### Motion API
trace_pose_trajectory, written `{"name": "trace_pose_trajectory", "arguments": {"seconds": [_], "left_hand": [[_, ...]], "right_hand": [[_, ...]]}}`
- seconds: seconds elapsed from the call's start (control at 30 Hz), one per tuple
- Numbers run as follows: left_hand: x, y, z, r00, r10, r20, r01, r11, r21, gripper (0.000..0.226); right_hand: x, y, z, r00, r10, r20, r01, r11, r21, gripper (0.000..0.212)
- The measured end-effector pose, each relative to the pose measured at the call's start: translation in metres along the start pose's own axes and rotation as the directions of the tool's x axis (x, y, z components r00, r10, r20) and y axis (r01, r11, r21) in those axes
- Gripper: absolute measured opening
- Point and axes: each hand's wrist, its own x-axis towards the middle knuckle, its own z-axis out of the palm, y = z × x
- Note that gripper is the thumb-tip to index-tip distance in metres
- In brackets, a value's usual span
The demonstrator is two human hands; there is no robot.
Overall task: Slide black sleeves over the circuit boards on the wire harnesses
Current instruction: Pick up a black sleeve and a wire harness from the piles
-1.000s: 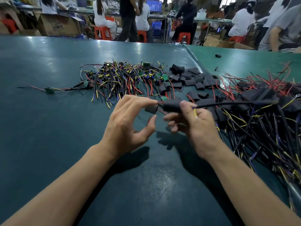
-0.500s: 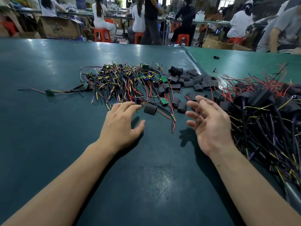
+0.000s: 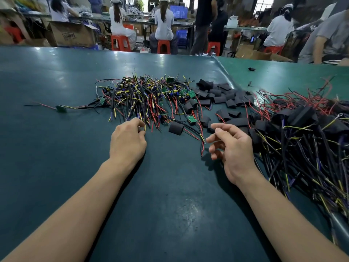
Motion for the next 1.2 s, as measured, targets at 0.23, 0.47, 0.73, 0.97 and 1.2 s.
{"name": "trace_pose_trajectory", "arguments": {"seconds": [0.23,0.47,0.73,0.97,1.2], "left_hand": [[-0.013,0.016,0.008,0.862,0.474,0.181,-0.487,0.873,0.035,0.046],[-0.01,0.013,0.01,0.832,0.457,0.314,-0.477,0.879,-0.015,0.051],[-0.015,0.016,0.001,0.883,0.467,0.043,-0.448,0.868,-0.215,0.008],[-0.018,0.017,-0.001,0.887,0.459,-0.043,-0.452,0.848,-0.277,0.023],[-0.015,0.015,-0.001,0.887,0.45,0.101,-0.417,0.877,-0.24,0.05]], "right_hand": [[0.0,0.016,0.006,0.935,-0.35,0.055,0.308,0.725,-0.616,0.016],[0.003,0.022,0.012,0.919,-0.186,0.349,0.386,0.226,-0.894,0.028],[-0.003,0.016,0.013,0.924,-0.367,0.111,0.337,0.638,-0.693,0.023],[-0.006,0.005,0.008,0.703,-0.709,-0.059,0.617,0.65,-0.444,0.021],[-0.002,-0.004,0.006,0.872,-0.427,-0.241,0.447,0.894,0.035,0.019]]}}
